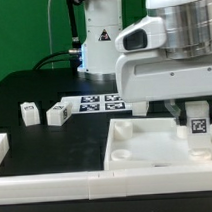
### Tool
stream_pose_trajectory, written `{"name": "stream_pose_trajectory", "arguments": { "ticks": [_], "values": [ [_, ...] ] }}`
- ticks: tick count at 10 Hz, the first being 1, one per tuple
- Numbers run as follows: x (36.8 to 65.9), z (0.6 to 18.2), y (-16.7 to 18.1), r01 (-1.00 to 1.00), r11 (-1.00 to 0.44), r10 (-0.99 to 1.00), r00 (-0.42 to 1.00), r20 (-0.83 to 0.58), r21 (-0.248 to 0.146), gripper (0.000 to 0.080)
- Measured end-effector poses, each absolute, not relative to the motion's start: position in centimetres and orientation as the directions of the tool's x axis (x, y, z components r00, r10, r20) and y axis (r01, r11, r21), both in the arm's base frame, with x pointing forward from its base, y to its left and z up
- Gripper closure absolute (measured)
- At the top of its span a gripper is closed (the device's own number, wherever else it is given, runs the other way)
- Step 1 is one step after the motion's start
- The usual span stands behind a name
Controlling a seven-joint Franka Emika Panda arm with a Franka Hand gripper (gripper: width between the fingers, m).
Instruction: Assemble one leg
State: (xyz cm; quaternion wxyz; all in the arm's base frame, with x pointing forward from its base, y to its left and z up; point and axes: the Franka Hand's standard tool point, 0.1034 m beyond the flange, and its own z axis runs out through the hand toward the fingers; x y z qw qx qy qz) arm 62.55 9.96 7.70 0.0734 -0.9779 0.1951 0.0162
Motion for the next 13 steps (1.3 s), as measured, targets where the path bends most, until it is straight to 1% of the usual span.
{"name": "stream_pose_trajectory", "arguments": {
  "ticks": [2,3,4,6,7,8,11,12,13],
  "values": [
    [62.9,7.8,9.1,-0.529,-0.84,-0.524,0.849,-0.068,-0.118,0.0497],
    [63.2,8.0,8.8,-0.628,-0.77,-0.624,0.778,-0.073,-0.113,0.0492],
    [63.3,7.9,8.9,-0.689,-0.716,-0.684,0.725,-0.081,-0.115,0.0492],
    [63.6,7.8,9.2,-0.857,-0.497,-0.853,0.511,-0.102,-0.138,0.0492],
    [63.6,7.7,9.3,-0.895,-0.419,-0.894,0.436,-0.102,-0.149,0.0493],
    [63.5,7.7,9.6,-0.955,-0.264,-0.95,0.282,-0.135,-0.136,0.0493],
    [63.3,7.5,10.0,-0.996,0.031,-0.981,-0.014,-0.191,-0.087,0.0493],
    [63.3,7.5,10.0,-0.996,0.015,-0.982,0.003,-0.19,-0.09,0.0493],
    [63.2,7.5,10.1,-0.996,0.014,-0.982,0.004,-0.19,-0.089,0.0435]
  ]
}}
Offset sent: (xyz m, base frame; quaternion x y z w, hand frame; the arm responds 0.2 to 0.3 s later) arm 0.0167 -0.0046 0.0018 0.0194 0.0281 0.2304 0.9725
